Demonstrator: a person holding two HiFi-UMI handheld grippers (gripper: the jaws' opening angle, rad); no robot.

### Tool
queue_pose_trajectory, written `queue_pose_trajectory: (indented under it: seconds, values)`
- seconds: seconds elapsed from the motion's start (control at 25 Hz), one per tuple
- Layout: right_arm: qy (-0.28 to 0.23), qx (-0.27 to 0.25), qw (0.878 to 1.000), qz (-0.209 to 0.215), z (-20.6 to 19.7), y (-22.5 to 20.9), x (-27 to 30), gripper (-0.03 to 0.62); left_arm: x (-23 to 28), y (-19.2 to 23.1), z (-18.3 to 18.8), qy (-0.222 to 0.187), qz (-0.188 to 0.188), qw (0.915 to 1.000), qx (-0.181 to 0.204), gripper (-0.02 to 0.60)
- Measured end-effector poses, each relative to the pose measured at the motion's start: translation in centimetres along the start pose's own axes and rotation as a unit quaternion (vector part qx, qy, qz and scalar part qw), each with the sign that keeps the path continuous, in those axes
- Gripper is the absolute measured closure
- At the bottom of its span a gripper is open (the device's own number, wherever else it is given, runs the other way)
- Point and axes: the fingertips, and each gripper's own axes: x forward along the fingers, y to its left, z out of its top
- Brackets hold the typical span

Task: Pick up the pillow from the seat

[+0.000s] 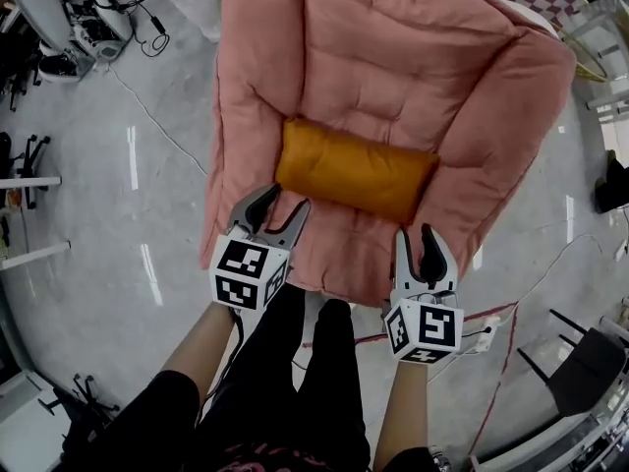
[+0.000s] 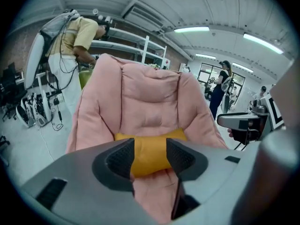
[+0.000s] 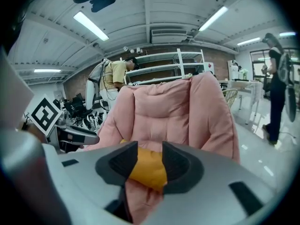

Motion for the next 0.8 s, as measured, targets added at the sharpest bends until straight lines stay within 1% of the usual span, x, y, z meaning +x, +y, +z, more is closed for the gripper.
queue_pose_trajectory:
  seconds: [0.16, 0.32, 0.4, 0.56, 0.8]
  values:
    - [0.019, 0.011, 1.000, 0.001, -3.5, -2.1, 2.6, 0.406, 3.5, 0.0, -2.5, 0.014, 0.003, 0.9999, 0.002, 0.363]
    - [0.039, 0.029, 0.999, -0.003, -6.9, -3.8, 4.6, 0.376, 6.7, 0.3, -4.8, 0.032, 0.016, 0.9994, 0.004, 0.337]
    - [0.051, 0.033, 0.998, -0.006, -8.1, -4.4, 5.7, 0.361, 8.1, 0.8, -5.4, 0.041, 0.020, 0.9989, 0.001, 0.321]
    - [0.074, 0.039, 0.996, -0.010, -10.2, -5.3, 7.9, 0.333, 10.4, 2.0, -6.9, 0.060, 0.031, 0.9977, -0.002, 0.308]
    - [0.098, 0.050, 0.994, -0.016, -12.6, -6.9, 10.4, 0.311, 13.1, 3.2, -8.7, 0.081, 0.049, 0.9954, -0.017, 0.293]
